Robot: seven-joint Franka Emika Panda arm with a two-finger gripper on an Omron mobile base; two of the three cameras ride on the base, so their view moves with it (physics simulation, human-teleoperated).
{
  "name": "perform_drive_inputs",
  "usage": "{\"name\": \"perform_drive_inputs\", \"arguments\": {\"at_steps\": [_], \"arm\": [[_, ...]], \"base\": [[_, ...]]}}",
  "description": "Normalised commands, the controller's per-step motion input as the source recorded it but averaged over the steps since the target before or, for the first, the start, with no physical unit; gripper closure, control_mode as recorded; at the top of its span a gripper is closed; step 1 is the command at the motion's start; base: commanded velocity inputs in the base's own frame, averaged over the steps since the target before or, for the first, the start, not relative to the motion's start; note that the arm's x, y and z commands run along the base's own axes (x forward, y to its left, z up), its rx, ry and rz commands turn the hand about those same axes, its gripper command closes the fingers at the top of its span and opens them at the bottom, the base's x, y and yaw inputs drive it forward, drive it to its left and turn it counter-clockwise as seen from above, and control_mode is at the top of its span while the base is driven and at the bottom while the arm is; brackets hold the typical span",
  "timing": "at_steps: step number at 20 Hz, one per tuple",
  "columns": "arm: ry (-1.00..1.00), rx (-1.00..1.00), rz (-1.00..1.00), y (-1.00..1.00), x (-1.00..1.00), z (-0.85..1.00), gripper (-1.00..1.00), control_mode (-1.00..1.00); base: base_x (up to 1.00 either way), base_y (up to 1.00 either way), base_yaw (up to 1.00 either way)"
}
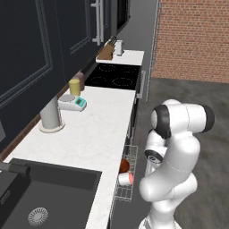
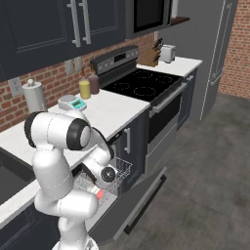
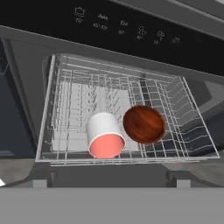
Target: Pick up the cup and bowl from the counter, place them in the dishwasher, and close the dishwasher door.
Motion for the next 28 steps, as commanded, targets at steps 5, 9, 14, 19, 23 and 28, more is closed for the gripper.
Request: {"name": "perform_drive_inputs", "arguments": {"at_steps": [5, 9, 14, 19, 23, 28], "arm": [[0.07, -0.07, 0.0, -0.34, 0.02, 0.3, -1.0, -1.0], [0.15, -0.08, 0.0, -0.38, 0.08, -0.06, -1.0, -1.0], [0.05, -0.05, 0.0, -0.31, 0.08, -0.28, -1.0, -1.0], [0.0, -0.02, 0.0, -0.04, 0.16, -0.44, -1.0, -1.0], [0.0, 0.0, 0.0, 0.0, 0.19, -0.59, -1.0, -1.0], [0.0, 0.0, 0.0, 0.0, 0.23, -0.7, -1.0, -1.0]], "base": [[0.0, 0.0, 0.0], [0.0, 0.0, 0.0], [0.0, 0.0, 0.0], [0.0, 0.0, 0.0], [0.0, 0.0, 0.0], [0.0, 0.0, 0.0]]}}
